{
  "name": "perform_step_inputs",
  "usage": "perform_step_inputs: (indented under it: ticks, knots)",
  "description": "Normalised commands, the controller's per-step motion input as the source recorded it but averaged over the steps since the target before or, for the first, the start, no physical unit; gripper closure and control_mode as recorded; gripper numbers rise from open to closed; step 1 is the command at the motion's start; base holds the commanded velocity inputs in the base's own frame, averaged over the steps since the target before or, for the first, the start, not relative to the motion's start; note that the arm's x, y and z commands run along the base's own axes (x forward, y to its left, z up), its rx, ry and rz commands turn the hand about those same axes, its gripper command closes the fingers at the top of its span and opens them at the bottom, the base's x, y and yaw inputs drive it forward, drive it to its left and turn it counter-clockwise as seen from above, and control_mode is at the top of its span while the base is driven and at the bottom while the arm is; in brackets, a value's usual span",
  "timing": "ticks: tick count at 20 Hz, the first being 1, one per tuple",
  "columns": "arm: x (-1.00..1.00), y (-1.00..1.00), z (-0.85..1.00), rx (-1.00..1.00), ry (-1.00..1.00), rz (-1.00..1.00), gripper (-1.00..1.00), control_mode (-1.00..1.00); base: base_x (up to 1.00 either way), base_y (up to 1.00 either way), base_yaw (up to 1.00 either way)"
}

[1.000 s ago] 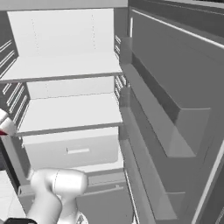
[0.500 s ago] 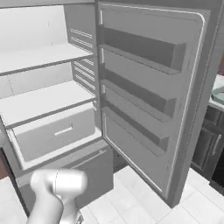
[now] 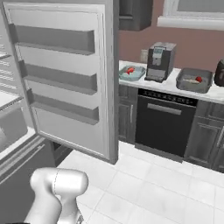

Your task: Place one tomato and one fish in each tupperware on the nearby counter, to pack two identical lunches.

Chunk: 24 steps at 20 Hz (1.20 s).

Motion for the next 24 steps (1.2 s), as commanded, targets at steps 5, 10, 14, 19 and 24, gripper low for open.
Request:
perform_step_inputs:
  ticks: [5,10,14,19,24]
  knots:
    - [0.0,0.0,0.0,0.0,0.0,0.0,1.0,1.0,-0.34,-0.99,-0.69]
    - [0.0,0.0,0.0,0.0,0.0,0.0,1.0,1.0,-0.03,-1.0,-0.57]
    - [0.0,0.0,0.0,0.0,0.0,0.0,1.0,1.0,0.92,-0.68,-0.19]
    - [0.0,0.0,0.0,0.0,0.0,0.0,1.0,1.0,1.0,-0.18,-0.01]
    - [0.0,0.0,0.0,0.0,0.0,0.0,1.0,1.0,1.0,0.41,0.0]
